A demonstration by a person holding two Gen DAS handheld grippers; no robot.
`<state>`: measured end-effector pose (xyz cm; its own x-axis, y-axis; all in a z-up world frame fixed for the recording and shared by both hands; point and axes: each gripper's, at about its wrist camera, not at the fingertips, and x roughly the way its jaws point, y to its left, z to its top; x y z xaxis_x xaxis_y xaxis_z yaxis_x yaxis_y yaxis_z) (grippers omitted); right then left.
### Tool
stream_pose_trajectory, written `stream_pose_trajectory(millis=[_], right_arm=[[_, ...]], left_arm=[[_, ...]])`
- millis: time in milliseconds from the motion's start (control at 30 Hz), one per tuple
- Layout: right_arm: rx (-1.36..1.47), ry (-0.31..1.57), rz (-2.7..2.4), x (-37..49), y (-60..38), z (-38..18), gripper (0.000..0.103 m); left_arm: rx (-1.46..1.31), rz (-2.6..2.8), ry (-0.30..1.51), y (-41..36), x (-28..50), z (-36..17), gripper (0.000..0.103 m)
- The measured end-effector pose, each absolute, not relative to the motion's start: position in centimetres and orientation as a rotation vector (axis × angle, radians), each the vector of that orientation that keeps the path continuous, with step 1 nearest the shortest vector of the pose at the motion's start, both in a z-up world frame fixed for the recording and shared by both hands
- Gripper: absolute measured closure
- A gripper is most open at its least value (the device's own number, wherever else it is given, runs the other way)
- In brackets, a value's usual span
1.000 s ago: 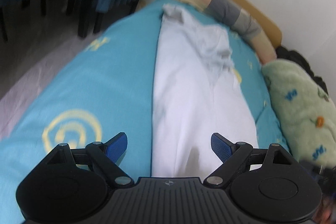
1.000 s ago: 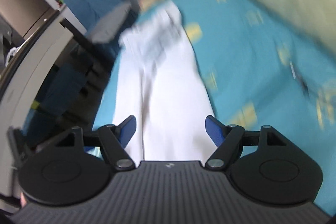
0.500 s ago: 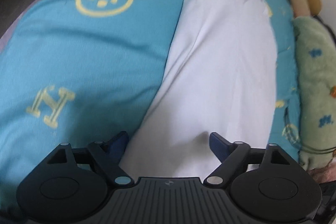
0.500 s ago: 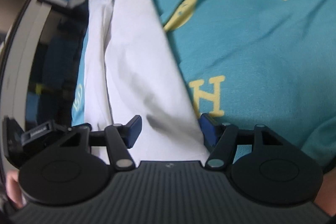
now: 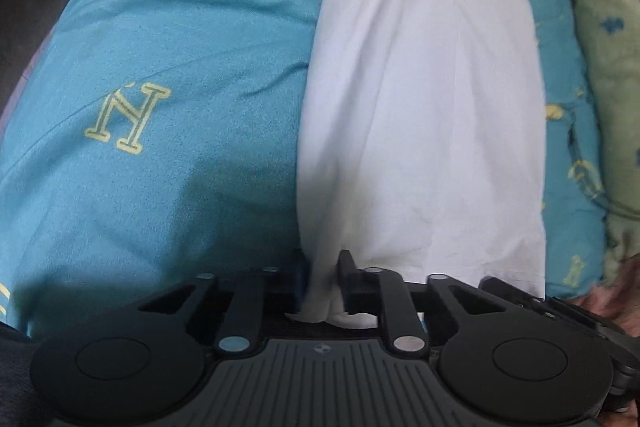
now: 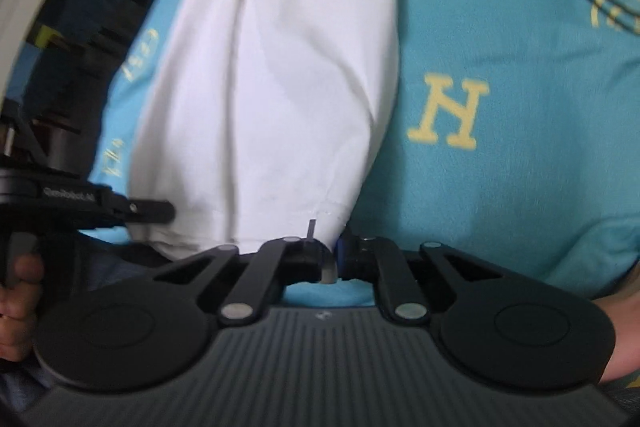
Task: Fold clothes
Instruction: 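Grasp the hem with the right gripper while the left gripper grasps it too, fold toward the collar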
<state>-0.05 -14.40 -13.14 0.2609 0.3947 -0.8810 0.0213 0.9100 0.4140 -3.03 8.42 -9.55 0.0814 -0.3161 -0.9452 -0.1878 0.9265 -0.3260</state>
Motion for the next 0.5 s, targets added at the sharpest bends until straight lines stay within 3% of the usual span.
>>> stream_pose_trajectory(millis=[67,367,500], right_arm=[[0.385,1.228,0.268,0.5,-14.5,-10.7,0.094],[0.434,0.883,0.272,-1.0,-17.0,3.8,0.095],[0.450,0.763,0.262,-4.0,-18.0,7.7,0.095]], left_arm=[[-0.500,-0.135,1.446,9.8,-3.5,-7.8,0.098],[-0.769,-0.319,1.088,12.7,-6.3,5.2,0.098],[-0.796,-0.353,1.023,12.8,-8.4,8.5,0.098]])
